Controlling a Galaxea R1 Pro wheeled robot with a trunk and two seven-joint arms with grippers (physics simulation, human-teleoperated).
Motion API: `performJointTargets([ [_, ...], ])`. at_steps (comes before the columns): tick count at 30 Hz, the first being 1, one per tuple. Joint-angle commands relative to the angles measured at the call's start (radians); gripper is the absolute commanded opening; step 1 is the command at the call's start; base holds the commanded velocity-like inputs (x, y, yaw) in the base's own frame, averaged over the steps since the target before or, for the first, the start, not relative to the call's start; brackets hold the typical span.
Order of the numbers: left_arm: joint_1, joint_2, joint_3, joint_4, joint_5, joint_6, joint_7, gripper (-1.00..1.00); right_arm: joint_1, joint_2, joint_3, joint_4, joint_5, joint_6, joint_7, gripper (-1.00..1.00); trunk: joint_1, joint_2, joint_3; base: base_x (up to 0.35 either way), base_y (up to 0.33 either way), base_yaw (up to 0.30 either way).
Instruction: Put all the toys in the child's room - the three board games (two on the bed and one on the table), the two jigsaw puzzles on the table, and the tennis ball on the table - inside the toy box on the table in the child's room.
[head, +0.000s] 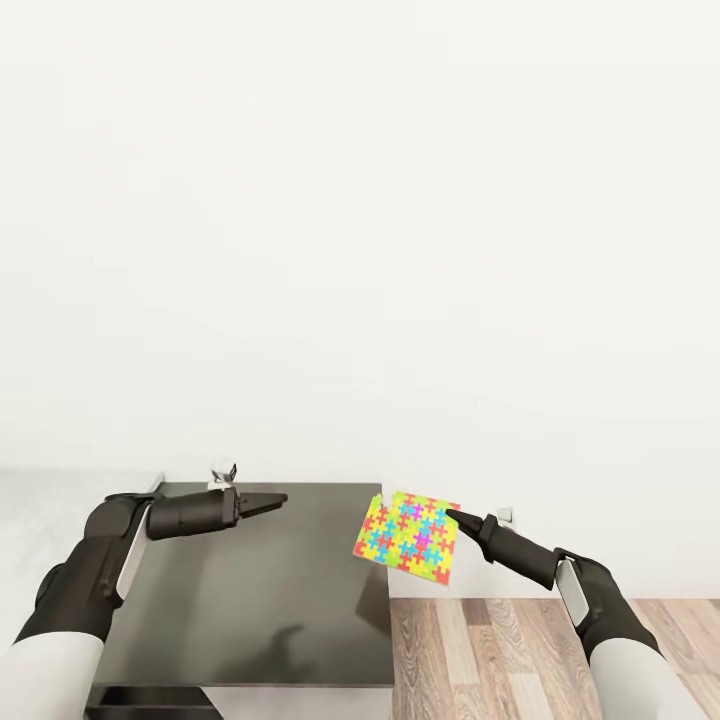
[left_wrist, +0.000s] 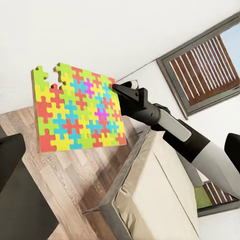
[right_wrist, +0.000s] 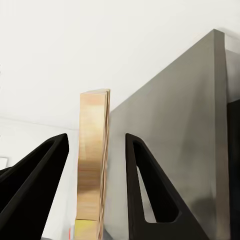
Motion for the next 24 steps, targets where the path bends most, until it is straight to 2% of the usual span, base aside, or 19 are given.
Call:
performJointTargets([
  [1, -0.001, 0.0, 0.0, 0.0, 0.001, 0.01, -0.003, 1.0, -0.001, 0.0, -0.002, 0.0, -0.002, 0.005, 0.001, -1.0, -0.004, 0.006, 0.002, 0.0, 0.0, 0.0],
  [24, -0.002, 0.001, 0.0, -0.001, 0.002, 0.012, -0.004, 1.0, 0.001, -0.001, -0.009, -0.001, -0.003, 0.003, 0.005, -1.0, -0.092, 0.167, 0.074, 0.0, 0.0, 0.0],
])
